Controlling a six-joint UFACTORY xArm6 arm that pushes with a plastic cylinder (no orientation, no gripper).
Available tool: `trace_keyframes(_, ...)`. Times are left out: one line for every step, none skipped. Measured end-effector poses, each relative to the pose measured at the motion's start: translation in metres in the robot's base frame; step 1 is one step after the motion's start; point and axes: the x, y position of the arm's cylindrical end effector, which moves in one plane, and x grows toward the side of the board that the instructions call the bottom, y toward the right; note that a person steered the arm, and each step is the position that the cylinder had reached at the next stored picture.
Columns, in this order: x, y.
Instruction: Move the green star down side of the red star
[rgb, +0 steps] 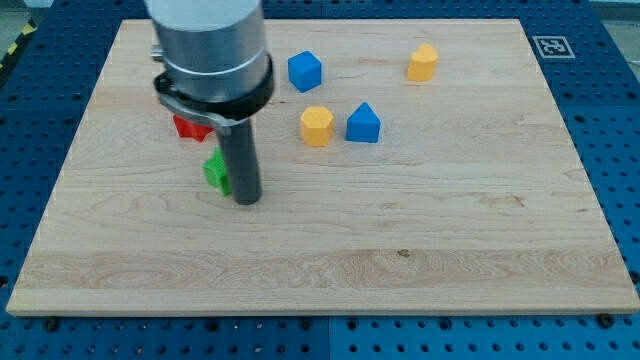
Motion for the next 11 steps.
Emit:
trace_keyframes(-0.001,-0.009)
trace_keyframes(-0.001,-0.009)
trace_keyframes(0.004,0.008)
trace_keyframes(0.004,0.044)
trace_keyframes(-0.003,0.044)
trace_keyframes(-0.005,0.024)
trace_keyframes(-0.017,0.003)
trace_keyframes(-0.025,0.002)
trace_keyframes(-0.025,0.001)
trace_keyframes(-0.025,-0.007)
trace_keyframes(-0.025,-0.028)
